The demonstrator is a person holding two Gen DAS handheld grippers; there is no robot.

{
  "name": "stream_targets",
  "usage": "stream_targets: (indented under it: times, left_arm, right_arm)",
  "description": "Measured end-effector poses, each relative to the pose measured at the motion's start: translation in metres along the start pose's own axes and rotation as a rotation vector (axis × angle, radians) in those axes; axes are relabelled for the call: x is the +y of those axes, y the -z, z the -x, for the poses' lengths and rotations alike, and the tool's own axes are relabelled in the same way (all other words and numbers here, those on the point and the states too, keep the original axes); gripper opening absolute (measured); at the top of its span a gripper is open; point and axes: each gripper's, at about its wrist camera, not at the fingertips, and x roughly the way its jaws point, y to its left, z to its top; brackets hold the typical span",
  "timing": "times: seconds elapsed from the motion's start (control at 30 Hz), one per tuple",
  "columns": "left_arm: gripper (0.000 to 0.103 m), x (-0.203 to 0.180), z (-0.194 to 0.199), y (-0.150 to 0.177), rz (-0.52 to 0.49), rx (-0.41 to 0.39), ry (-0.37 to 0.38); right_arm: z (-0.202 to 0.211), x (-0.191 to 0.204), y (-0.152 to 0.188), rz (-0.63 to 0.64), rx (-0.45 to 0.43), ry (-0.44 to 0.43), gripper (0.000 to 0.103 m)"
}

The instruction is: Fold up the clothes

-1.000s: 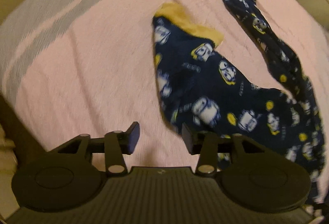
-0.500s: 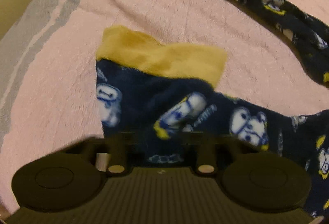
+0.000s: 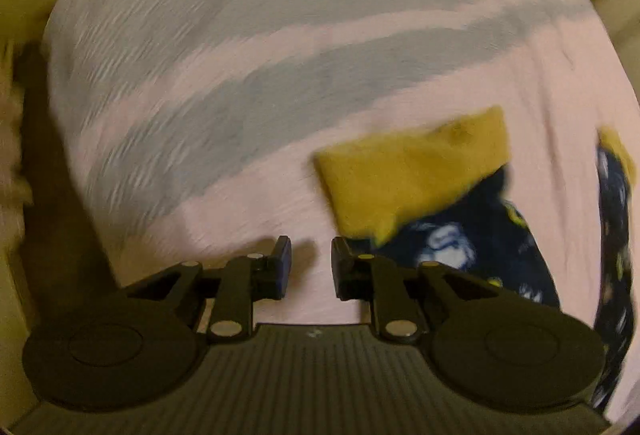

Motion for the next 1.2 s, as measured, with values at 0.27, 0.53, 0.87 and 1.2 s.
stream_targets:
  times: [0.27,0.53,0.87,1.2]
  left_arm:
    - [0.049,-0.029,-0.023,0.004,-0.125,-0.021,0.091]
    - [0.013,-0.063,-0.056,-0.002,-0.241,-0.029,0.050]
    - [0.007,-0.067,-0.019,-0.006,-0.341,-0.091,0.072]
    - [0.008,-0.016,0.013,0.008,-0.402,-0.091,0.090]
  right_arm:
    - [-0.012,-0.019,0.025,-0.136,-0.064,-0.053,0.060]
    - [-0.031,-0.028,0.009,-0.220,-0.146,-0.186,0.060]
    - [-0.022,-0.015,-0.019,-0.124,-0.143,-0.235,0.001]
    - [0.049,-0.031,-0.027,-0.010,-0.164,-0.200,0.001]
